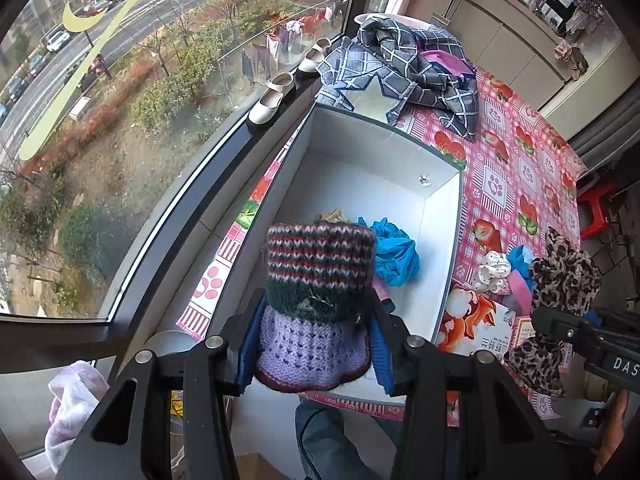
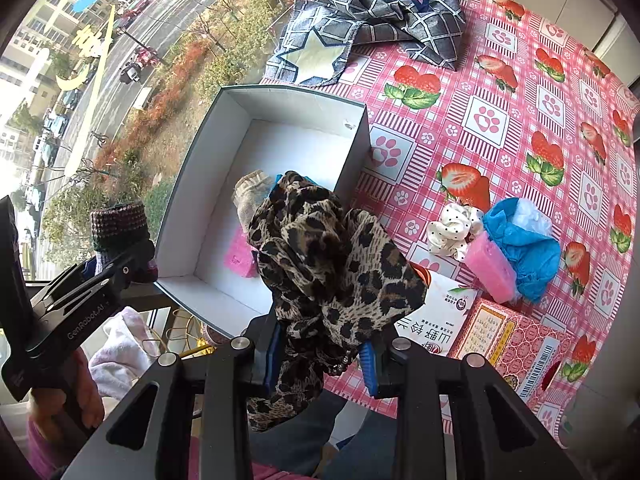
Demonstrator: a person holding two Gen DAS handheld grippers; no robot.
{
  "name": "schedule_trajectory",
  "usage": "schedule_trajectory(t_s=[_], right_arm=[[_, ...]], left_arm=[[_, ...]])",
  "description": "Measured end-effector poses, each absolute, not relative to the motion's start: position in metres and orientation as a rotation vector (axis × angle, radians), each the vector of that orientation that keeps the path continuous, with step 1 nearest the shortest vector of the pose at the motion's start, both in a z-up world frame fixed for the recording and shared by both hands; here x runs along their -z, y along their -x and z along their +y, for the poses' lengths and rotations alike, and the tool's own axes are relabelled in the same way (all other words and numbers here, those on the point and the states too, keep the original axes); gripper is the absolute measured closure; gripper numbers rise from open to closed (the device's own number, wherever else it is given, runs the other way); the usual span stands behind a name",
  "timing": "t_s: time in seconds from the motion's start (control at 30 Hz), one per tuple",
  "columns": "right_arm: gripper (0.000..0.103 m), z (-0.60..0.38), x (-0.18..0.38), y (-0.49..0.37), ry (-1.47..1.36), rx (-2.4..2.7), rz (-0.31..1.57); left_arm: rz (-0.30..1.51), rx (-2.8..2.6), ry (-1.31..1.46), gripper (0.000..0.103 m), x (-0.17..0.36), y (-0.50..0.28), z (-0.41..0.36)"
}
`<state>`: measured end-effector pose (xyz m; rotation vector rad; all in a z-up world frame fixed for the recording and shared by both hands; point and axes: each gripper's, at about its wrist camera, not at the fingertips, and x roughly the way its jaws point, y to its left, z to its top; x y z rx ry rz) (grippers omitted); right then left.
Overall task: Organize soft objects
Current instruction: 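Carry the knit hat and leopard scrunchie with both tools over the white box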
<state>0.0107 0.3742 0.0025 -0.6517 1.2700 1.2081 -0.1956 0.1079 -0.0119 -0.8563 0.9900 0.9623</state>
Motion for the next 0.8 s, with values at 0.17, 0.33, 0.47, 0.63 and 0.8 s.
schedule_trajectory(t_s=[0.17,0.33,0.47,0.63,0.8], right_arm=[[0.071,0.376,-0.001,-0.011,0.655,-1.207,1.272],[0.071,0.381,0.001,-0.012,0.663,-1.205,1.273],[0.071,0.386,0.002,-0.012,0.674,-1.205,1.271],[0.071,0.392,0.005,-0.013,0.689,-1.200,1.268],[0.071,0.400,0.008,-0.013,0.700,-1.196,1.272]], left_arm=[[0.995,-0.959,0.864,0.053,0.016,0.194,0.109],[1.001,-0.959,0.871,0.052,0.020,0.193,0.111],[1.010,-0.959,0.879,0.052,0.024,0.194,0.115],[1.032,-0.954,0.891,0.052,0.030,0.194,0.116],[1.055,-0.947,0.896,0.052,0.037,0.192,0.118]])
